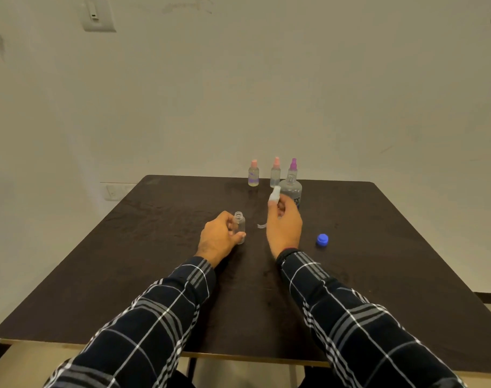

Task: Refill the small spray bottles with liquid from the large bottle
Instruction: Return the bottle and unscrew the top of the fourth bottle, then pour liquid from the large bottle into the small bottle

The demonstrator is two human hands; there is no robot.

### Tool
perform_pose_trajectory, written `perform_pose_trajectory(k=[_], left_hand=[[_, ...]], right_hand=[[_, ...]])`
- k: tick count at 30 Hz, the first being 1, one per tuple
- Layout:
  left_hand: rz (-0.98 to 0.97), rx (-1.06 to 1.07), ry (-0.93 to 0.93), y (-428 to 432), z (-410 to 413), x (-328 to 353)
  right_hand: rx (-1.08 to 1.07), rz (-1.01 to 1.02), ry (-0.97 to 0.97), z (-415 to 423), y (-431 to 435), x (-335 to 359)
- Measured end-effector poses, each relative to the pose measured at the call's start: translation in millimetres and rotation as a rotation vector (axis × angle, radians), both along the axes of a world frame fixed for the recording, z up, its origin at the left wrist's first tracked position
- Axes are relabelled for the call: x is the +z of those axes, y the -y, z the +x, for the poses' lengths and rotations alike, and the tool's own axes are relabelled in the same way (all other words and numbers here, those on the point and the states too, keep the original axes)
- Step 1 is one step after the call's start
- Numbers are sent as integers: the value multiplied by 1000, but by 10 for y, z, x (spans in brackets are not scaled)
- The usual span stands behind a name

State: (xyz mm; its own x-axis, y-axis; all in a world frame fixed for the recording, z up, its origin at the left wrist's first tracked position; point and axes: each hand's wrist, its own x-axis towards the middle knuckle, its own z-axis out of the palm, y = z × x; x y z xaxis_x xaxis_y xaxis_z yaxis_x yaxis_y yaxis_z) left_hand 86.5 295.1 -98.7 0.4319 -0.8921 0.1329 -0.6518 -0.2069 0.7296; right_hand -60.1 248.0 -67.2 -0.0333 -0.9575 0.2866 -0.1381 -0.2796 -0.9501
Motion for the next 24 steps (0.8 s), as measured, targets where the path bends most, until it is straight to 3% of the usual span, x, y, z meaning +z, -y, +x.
perform_pose_trajectory(k=[3,5,11,16,21,24], left_hand=[[-1,12,20,27,0,-1],[1,12,20,33,7,-8],[31,21,17,50,11,-11],[49,15,24,65,14,1],[40,8,2,70,35,-17],[43,-7,-8,72,55,-14]], right_hand=[[64,113,-405,-81,89,-223],[107,216,-577,-73,151,-339],[74,269,-782,21,240,-426],[-19,202,-706,37,213,-344],[-392,-30,-272,-126,186,-192],[-350,-60,-172,-253,379,-188]])
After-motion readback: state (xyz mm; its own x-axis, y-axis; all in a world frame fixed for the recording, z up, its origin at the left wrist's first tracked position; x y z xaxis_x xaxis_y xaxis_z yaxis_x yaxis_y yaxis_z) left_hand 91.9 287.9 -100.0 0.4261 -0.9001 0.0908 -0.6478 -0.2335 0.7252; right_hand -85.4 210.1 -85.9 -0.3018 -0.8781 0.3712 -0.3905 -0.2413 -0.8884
